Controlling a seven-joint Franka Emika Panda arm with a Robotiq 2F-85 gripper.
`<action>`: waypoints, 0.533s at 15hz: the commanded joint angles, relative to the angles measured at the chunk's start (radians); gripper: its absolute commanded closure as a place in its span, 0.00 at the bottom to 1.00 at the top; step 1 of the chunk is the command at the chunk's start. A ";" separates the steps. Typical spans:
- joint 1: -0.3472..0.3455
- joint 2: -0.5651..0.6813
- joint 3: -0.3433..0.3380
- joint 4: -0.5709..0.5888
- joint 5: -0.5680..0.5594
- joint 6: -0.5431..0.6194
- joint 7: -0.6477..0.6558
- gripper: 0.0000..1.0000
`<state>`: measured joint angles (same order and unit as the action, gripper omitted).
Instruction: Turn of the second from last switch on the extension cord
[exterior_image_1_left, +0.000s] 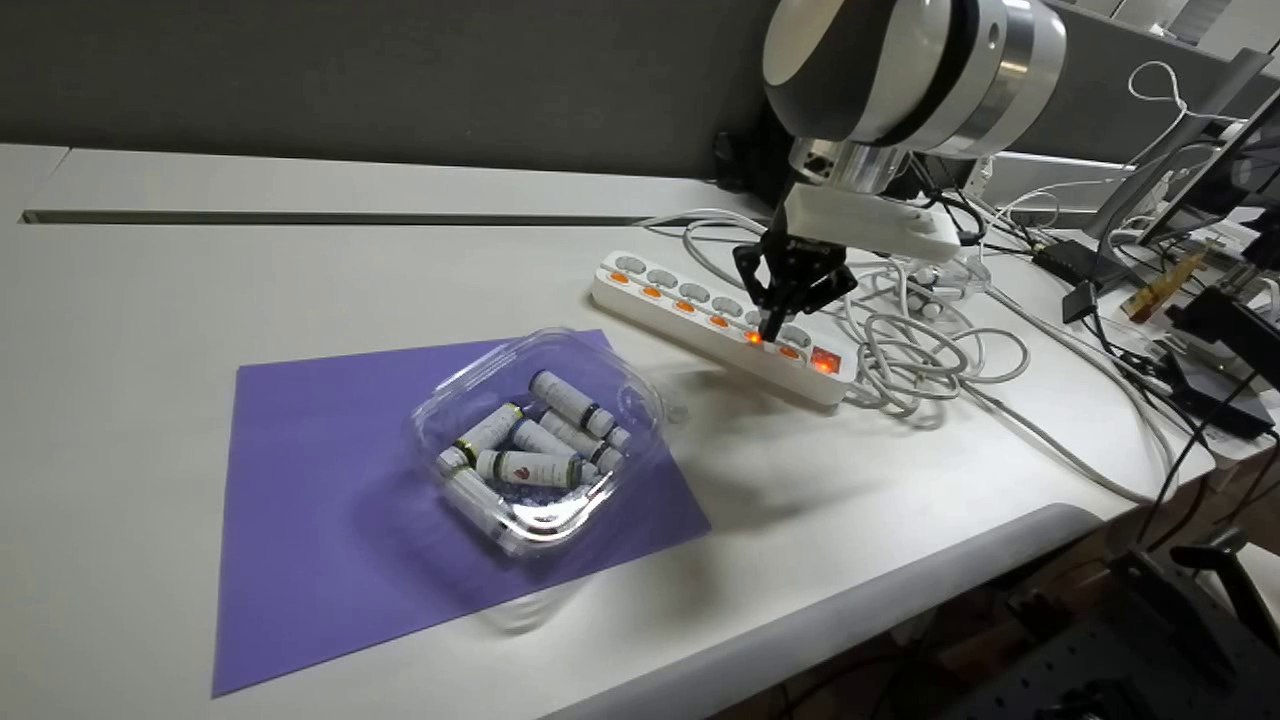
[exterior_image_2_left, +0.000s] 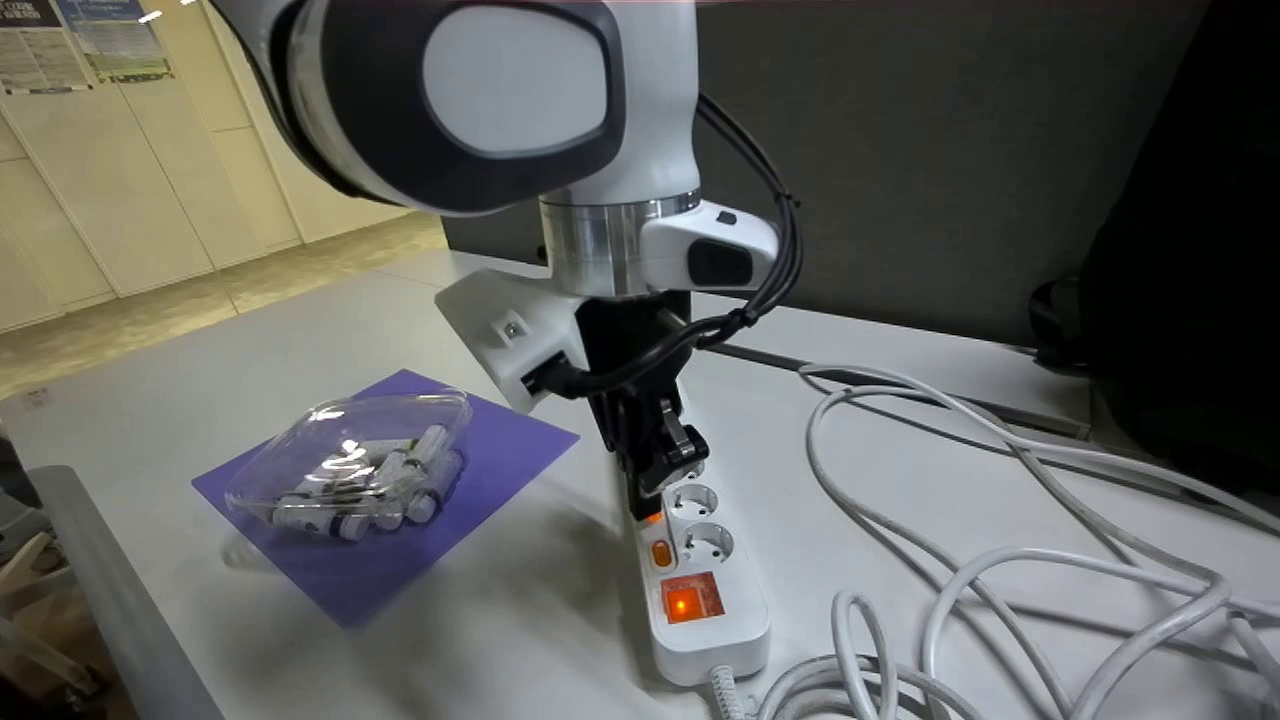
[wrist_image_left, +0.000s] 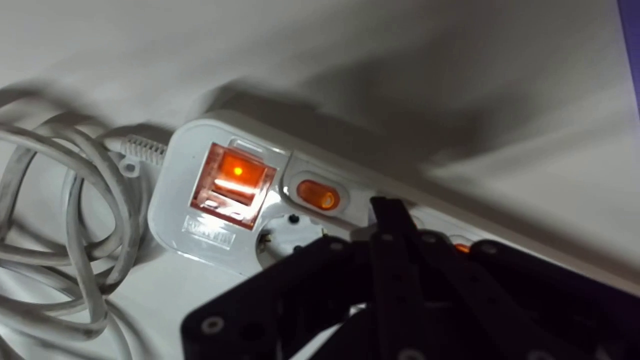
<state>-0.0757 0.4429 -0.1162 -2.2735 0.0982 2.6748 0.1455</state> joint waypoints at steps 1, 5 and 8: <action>0.012 0.018 -0.006 0.029 -0.006 -0.001 0.031 1.00; 0.011 0.029 0.000 0.039 0.003 -0.002 0.031 1.00; 0.008 0.043 0.003 0.048 0.008 -0.004 0.029 1.00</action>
<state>-0.0702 0.4578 -0.1134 -2.2606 0.1005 2.6786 0.1457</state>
